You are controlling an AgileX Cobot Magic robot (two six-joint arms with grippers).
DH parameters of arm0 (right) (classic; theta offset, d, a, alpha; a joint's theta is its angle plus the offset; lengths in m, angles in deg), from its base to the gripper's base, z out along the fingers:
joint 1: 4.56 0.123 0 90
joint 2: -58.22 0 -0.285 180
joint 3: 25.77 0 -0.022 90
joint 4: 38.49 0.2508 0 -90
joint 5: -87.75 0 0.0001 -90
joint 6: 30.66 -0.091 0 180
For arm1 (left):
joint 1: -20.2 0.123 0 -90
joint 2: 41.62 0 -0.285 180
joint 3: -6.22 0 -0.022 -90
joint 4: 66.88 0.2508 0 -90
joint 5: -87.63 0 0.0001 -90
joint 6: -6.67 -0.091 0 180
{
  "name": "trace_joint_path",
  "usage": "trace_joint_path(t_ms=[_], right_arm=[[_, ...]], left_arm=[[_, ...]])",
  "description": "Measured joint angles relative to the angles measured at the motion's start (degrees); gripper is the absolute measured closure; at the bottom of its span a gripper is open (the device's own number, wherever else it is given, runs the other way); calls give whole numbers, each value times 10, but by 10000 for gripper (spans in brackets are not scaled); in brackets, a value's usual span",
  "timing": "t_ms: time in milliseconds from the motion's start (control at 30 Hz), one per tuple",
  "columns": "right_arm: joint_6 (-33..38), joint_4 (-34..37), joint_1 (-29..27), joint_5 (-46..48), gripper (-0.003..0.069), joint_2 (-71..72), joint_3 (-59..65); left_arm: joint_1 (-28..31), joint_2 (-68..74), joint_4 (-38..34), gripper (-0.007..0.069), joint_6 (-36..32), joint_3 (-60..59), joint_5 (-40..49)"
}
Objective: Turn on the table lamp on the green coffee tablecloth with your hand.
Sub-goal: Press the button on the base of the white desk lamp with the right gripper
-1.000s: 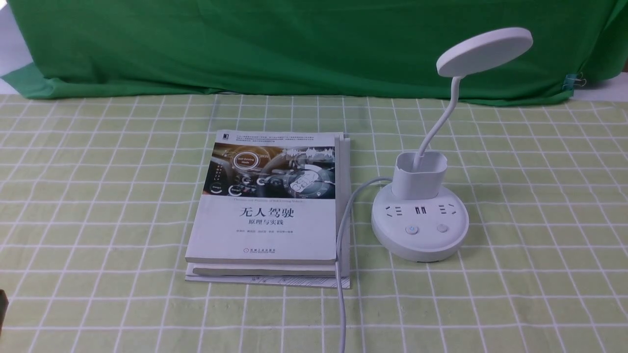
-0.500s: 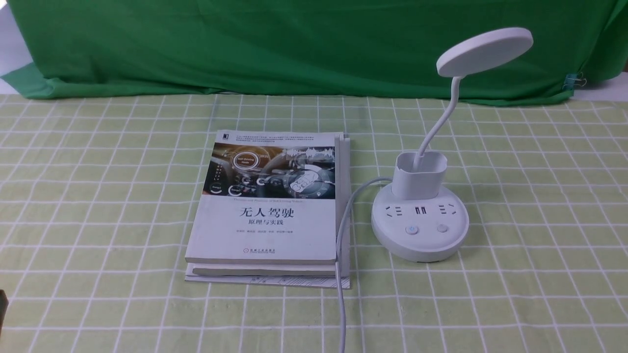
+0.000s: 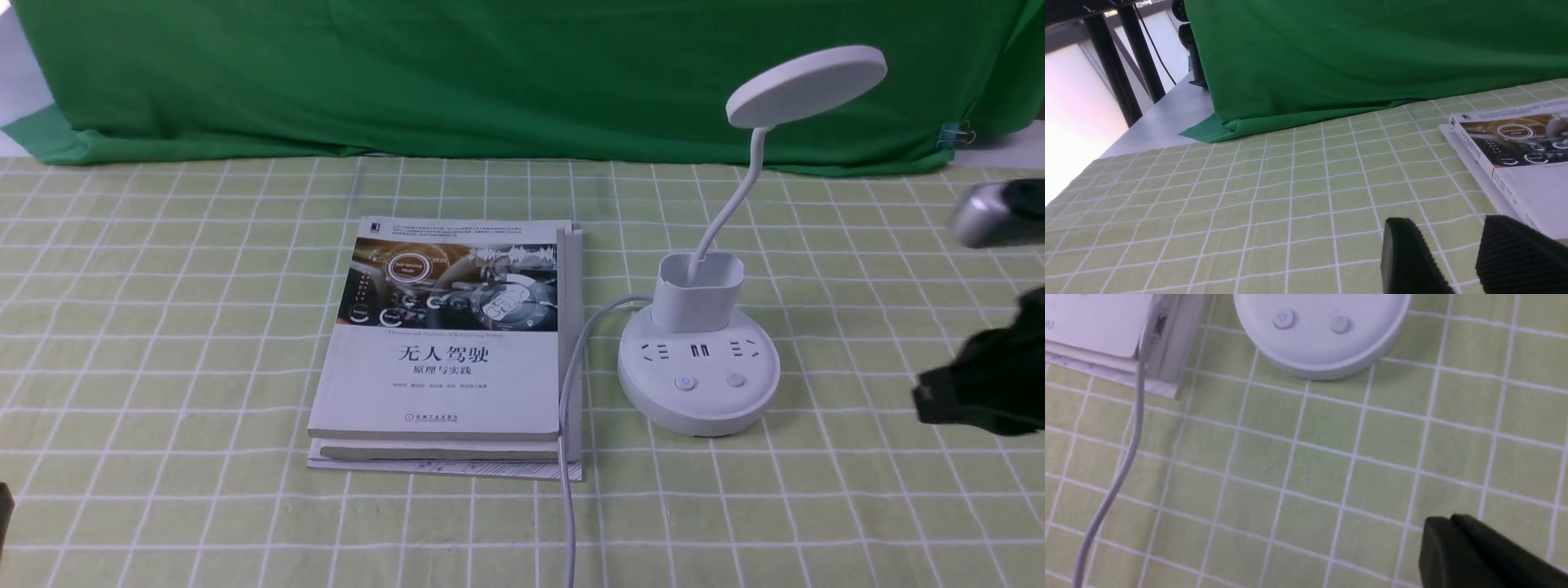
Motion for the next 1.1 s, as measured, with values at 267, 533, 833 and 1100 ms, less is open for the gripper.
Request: trace_joint_path(t_ms=[267,533,833,1100], right_arm=[[22,-4,85,-52,625,-210,-107],[16,-43,85,-77,625,-309,-169],[9,-49,85,-83,625,-348,-201],[1,-47,84,-77,624,-381,-211]], left_arm=[[0,0,0,383,0,0,0],[0,0,0,383,0,0,0],[0,0,0,383,0,0,0],[0,0,0,383,0,0,0]])
